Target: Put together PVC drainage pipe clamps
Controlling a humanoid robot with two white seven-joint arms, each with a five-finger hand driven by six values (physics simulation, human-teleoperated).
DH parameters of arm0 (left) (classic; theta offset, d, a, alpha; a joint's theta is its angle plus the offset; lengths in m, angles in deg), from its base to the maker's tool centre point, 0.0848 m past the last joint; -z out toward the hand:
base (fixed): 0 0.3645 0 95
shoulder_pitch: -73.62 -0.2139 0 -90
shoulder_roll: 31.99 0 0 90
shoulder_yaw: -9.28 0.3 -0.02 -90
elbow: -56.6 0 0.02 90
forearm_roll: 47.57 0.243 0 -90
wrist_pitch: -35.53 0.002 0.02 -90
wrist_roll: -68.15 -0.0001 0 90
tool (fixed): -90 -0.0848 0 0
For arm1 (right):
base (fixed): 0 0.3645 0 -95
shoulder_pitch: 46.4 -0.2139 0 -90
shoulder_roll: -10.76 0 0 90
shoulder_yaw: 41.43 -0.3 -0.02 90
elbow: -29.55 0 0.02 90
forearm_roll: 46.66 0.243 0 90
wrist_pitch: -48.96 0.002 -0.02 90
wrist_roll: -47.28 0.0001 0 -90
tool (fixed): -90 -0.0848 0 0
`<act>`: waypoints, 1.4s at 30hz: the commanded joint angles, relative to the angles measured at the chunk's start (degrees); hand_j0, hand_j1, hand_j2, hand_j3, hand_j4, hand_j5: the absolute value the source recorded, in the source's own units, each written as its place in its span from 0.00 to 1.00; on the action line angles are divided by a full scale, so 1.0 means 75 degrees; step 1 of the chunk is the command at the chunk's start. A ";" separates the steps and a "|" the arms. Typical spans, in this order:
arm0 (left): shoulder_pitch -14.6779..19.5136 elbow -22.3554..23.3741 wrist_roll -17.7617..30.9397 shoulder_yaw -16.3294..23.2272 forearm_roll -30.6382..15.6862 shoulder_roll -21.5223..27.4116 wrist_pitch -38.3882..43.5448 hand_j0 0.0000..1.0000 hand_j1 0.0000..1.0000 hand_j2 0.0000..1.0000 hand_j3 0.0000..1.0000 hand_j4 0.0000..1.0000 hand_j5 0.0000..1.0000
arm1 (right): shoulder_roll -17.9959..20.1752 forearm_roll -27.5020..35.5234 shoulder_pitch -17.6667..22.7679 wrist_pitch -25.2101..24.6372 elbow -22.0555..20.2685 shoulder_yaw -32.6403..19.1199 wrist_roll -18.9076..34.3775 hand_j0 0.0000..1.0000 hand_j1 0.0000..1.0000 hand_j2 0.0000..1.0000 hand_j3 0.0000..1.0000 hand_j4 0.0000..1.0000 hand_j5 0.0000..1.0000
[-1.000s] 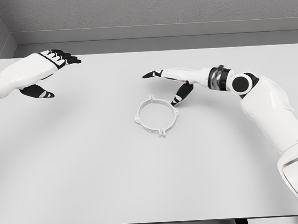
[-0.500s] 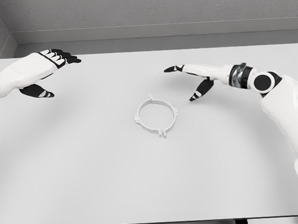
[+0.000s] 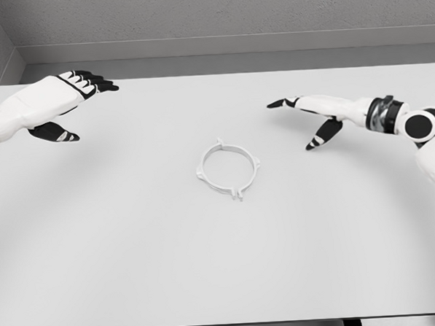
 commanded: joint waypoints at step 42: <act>0.0000 -0.0165 -0.0005 -0.0008 -0.0056 0.0034 0.0022 1.00 1.00 1.00 1.00 1.00 1.00 | -0.0163 0.0053 0.0211 -0.0022 -0.2267 0.1492 -0.0003 1.00 1.00 1.00 1.00 1.00 1.00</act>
